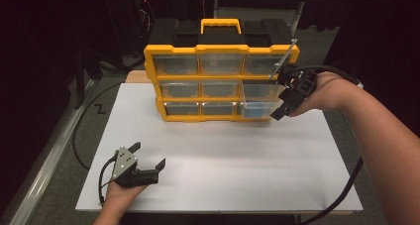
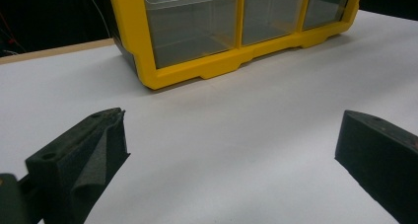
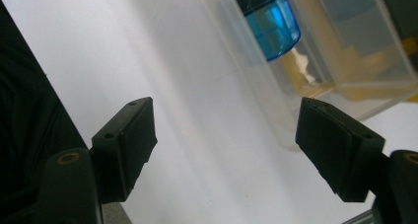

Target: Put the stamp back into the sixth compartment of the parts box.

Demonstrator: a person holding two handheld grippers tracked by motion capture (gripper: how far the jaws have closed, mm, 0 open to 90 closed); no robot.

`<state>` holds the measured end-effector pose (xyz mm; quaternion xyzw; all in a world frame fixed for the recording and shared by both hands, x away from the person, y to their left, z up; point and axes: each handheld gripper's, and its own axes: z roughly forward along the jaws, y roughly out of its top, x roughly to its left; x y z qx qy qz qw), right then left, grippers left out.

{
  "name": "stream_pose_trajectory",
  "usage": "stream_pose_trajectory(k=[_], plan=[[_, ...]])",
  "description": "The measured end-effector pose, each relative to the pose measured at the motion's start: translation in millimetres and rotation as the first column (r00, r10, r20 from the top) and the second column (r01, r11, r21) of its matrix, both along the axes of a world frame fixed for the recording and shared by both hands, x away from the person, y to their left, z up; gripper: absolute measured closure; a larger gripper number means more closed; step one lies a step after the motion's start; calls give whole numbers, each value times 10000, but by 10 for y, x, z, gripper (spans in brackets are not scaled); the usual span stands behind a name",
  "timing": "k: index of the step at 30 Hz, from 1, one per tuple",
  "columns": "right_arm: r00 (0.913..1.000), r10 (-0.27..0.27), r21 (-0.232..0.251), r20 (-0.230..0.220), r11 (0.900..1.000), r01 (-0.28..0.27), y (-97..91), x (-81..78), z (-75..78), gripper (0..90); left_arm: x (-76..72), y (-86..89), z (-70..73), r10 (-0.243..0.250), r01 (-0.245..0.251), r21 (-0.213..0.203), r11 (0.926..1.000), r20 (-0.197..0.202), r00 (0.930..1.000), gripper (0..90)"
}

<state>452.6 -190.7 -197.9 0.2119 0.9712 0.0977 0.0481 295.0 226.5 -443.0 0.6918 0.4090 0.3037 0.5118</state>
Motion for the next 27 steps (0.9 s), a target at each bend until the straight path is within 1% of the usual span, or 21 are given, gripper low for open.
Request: stream_pose_trajectory(k=[2, 7, 12, 15, 18, 24, 27], plan=[[10000, 20, -139, -2, 9999, -20, -14, -44, -4, 250, 0, -4, 0, -6, 6, 6, 10000, 3, 10000, 3], [10000, -84, -150, -28, 9999, 84, -57, -131, -27, 250, -2, -6, 1, -71, 71, 2, 10000, 19, 10000, 3], [9998, -201, -219, -39, 9996, 200, -90, -197, -97, 232, 7, -9, -2, -75, 75, -7, 10000, 23, 10000, 3], [9998, -197, -271, -28, 9994, 197, -106, -218, -135, 213, 4, -10, 0, -78, 78, -1, 10000, 41, 10000, 3], [9994, -336, -363, -28, 9988, 334, -117, -240, -165, 191, 4, -9, 0, -79, 79, 0, 10000, 28, 10000, 3], [9994, -349, -220, 41, 9991, 350, -118, -281, -226, 159, 1, -5, 2, -74, 74, 10, 10000, 28, 10000, 3], [9990, -446, -262, -13, 9987, 446, -122, -299, -274, 130, 0, -4, 4, -63, 63, -34, 10000, 47, 10000, 3]])
